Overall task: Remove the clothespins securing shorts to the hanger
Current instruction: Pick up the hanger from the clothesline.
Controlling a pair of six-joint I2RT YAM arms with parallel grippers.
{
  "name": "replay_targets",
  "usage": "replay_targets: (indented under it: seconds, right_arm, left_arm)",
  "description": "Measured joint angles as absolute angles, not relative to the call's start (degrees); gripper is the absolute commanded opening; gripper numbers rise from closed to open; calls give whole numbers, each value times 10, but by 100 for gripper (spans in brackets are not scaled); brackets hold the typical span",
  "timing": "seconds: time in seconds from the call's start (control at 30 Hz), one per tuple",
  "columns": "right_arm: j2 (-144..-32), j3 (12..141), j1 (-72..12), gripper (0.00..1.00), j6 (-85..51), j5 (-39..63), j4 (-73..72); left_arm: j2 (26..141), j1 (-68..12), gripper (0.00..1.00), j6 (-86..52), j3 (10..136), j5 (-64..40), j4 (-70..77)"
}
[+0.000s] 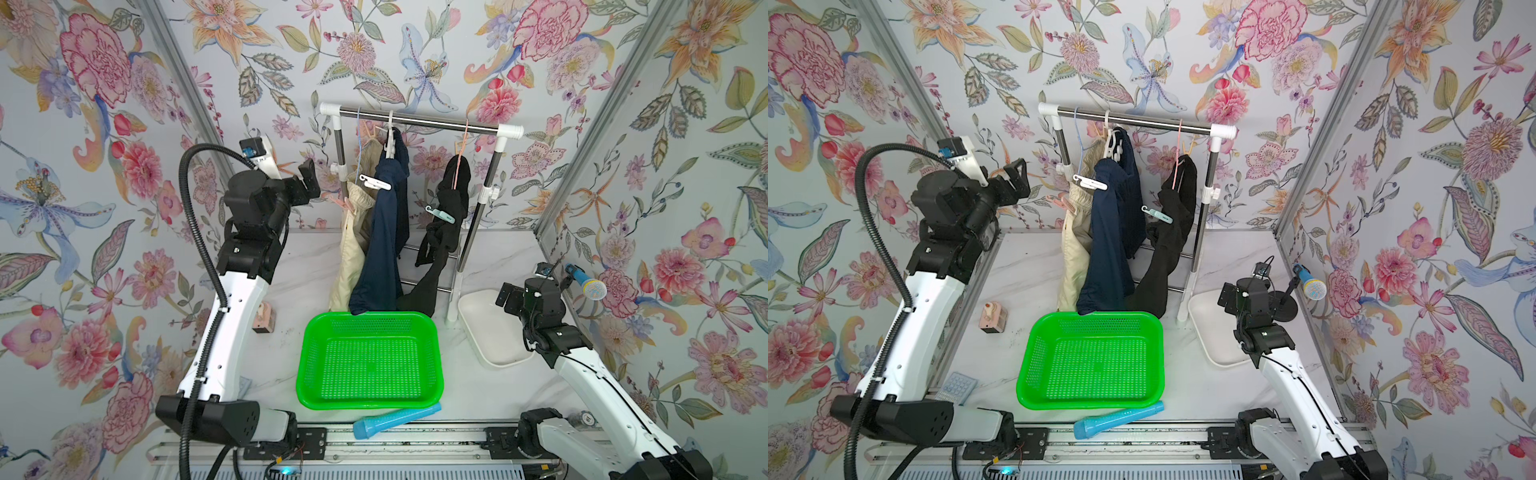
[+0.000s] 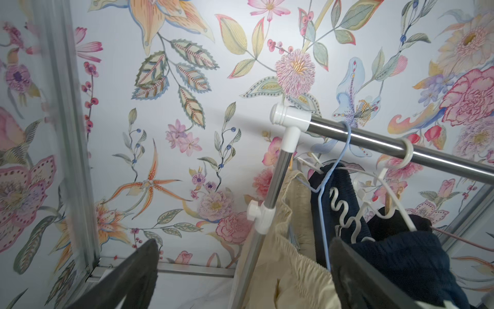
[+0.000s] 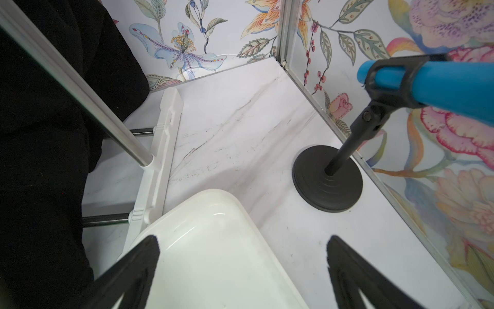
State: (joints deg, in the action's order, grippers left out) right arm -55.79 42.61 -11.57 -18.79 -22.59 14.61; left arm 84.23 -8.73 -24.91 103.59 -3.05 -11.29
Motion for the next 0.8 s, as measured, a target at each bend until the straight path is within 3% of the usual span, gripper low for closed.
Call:
replay_targets:
  seconds: [0.2, 0.43, 0.8]
  right_arm:
    - [-566, 440, -129, 99, -195, -223, 176]
    - [-569, 449, -142, 99, -197, -223, 195]
    - [-547, 450, -148, 99, -200, -226, 212]
  left_arm:
    - [970, -99, 76, -251, 1212, -64, -172]
    - [1153, -101, 63, -266, 1454, -141, -224]
    - [1192, -109, 65, -251, 1430, -237, -222]
